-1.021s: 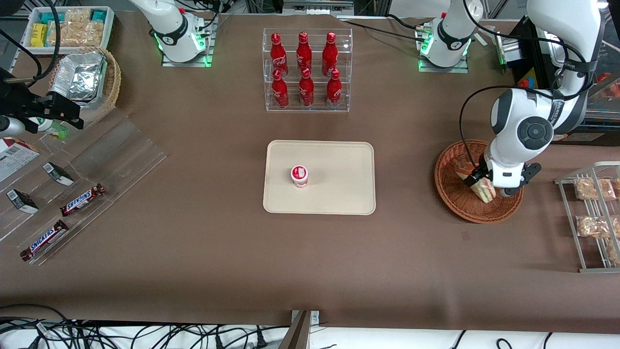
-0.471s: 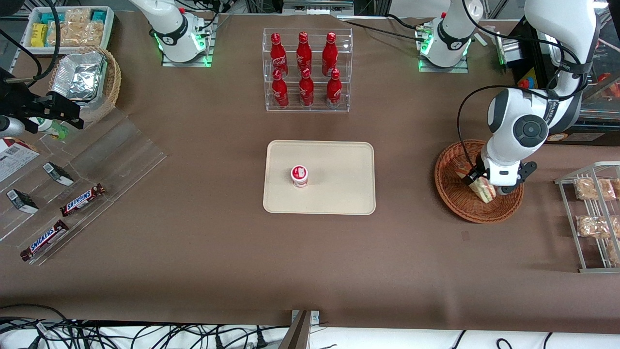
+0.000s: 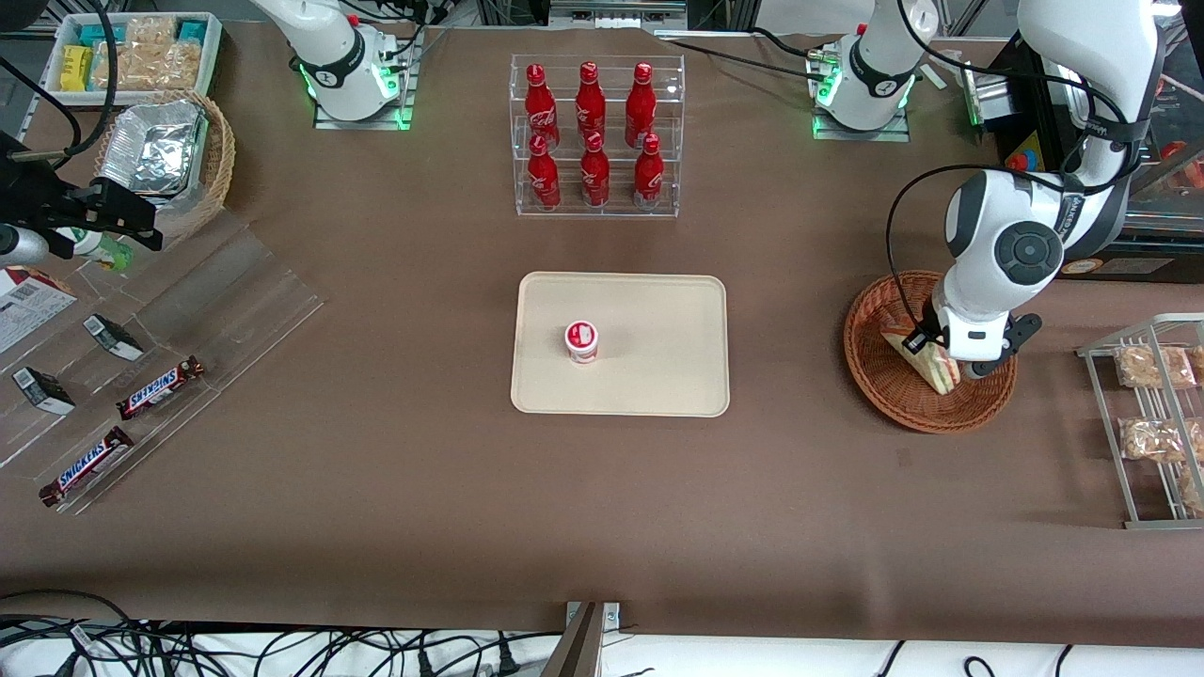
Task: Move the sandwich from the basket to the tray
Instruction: 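Lower the open left gripper around the sandwich and close it, then lift the sandwich out of the basket with the left gripper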
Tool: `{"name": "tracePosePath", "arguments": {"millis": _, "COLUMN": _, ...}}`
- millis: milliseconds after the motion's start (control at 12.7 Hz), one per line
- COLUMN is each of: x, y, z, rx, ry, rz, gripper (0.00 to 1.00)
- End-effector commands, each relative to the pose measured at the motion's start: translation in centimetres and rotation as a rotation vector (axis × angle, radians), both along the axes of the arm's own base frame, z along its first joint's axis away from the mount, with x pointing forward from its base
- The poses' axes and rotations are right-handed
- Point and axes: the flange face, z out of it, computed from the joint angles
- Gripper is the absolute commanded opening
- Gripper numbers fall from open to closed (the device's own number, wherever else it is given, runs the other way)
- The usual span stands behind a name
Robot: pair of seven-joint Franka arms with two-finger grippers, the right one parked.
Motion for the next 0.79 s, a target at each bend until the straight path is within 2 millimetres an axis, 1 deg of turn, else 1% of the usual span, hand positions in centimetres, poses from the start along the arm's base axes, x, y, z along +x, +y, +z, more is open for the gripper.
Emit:
{"name": "tracePosePath", "arguments": {"millis": 0, "x": 1.9, "y": -2.2, "z": 5.5, "rx": 0.041, "ry": 0.056, "rz": -0.033, "gripper": 0.28}}
{"name": "tracePosePath", "arguments": {"millis": 157, "x": 2.9, "y": -5.2, "z": 9.5, "rx": 0.049, "ry": 0.104, "rz": -0.074, "gripper": 0.28}}
{"name": "tracePosePath", "arguments": {"millis": 236, "x": 3.2, "y": -6.3, "z": 11.7, "rx": 0.041, "ry": 0.124, "rz": -0.11, "gripper": 0.28}}
{"name": "tracePosePath", "arguments": {"millis": 314, "x": 3.5, "y": -7.6, "z": 13.5, "rx": 0.029, "ry": 0.125, "rz": -0.137, "gripper": 0.28}}
{"name": "tracePosePath", "arguments": {"millis": 393, "x": 3.6, "y": -9.7, "z": 15.0, "rx": 0.016, "ry": 0.118, "rz": -0.165, "gripper": 0.28}}
{"name": "tracePosePath", "arguments": {"millis": 471, "x": 3.6, "y": -11.4, "z": 16.3, "rx": 0.005, "ry": 0.112, "rz": -0.201, "gripper": 0.28}}
{"name": "tracePosePath", "arguments": {"millis": 550, "x": 3.3, "y": -13.4, "z": 17.2, "rx": -0.026, "ry": 0.108, "rz": -0.249, "gripper": 0.28}}
{"name": "tracePosePath", "arguments": {"millis": 629, "x": 3.2, "y": -14.9, "z": 18.1, "rx": -0.049, "ry": 0.097, "rz": -0.267, "gripper": 0.28}}
{"name": "tracePosePath", "arguments": {"millis": 707, "x": 2.9, "y": -16.4, "z": 18.5, "rx": -0.059, "ry": 0.09, "rz": -0.295, "gripper": 0.28}}
